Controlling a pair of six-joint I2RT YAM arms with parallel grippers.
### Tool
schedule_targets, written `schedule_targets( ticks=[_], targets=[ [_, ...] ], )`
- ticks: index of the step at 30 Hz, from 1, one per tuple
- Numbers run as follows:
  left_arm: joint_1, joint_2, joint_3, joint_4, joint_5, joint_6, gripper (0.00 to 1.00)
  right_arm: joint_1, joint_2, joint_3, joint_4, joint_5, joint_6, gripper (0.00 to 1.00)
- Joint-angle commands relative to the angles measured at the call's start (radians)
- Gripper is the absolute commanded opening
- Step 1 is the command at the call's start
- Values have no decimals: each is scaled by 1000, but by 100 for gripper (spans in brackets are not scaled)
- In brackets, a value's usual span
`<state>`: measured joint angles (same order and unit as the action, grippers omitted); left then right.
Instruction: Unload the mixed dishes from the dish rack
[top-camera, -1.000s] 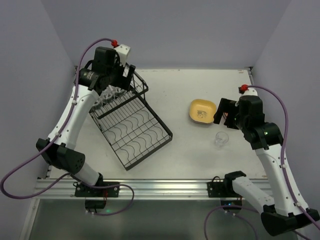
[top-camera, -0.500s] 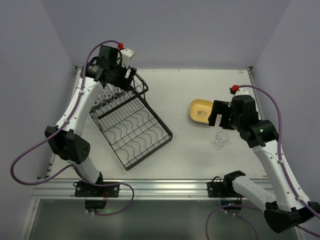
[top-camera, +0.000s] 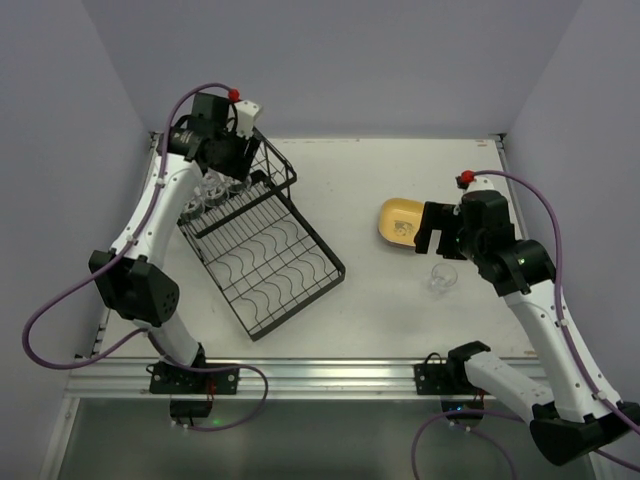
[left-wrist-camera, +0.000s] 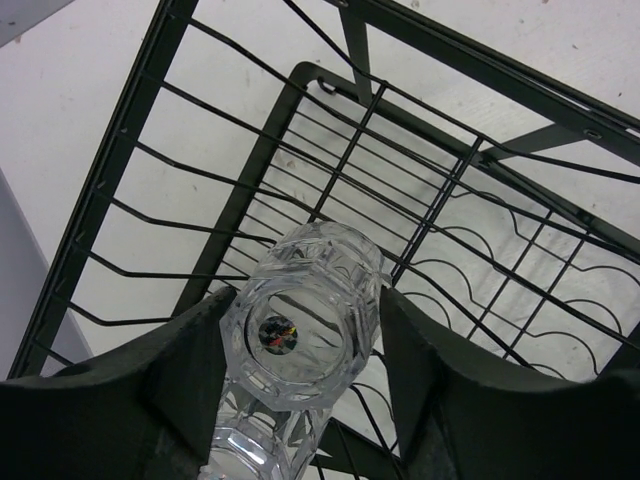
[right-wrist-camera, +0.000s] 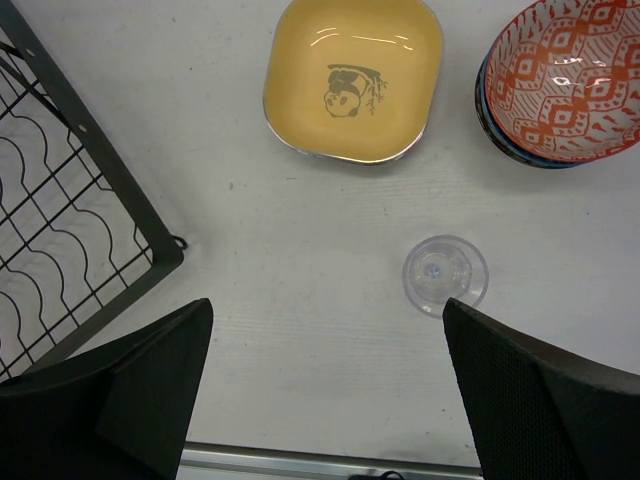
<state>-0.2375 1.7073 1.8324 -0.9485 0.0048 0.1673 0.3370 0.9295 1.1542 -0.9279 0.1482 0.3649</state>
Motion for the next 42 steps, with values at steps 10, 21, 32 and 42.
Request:
schedule_targets(
  ticks=[10, 21, 32, 42],
  targets=[
    [7, 40, 119, -13, 142, -11, 18, 8, -11, 29, 0, 36, -9, 99],
    [-3, -227, -8, 240, 233, -156, 0, 8, -188, -14, 309, -255, 124, 99],
    [-57, -727, -638, 1120, 808, -764, 0, 123, -95, -182, 1204, -914, 647, 99],
    [-201, -813, -837, 1490, 759, -1071, 0, 284, 29, -105, 1337, -835, 674, 88]
  ],
)
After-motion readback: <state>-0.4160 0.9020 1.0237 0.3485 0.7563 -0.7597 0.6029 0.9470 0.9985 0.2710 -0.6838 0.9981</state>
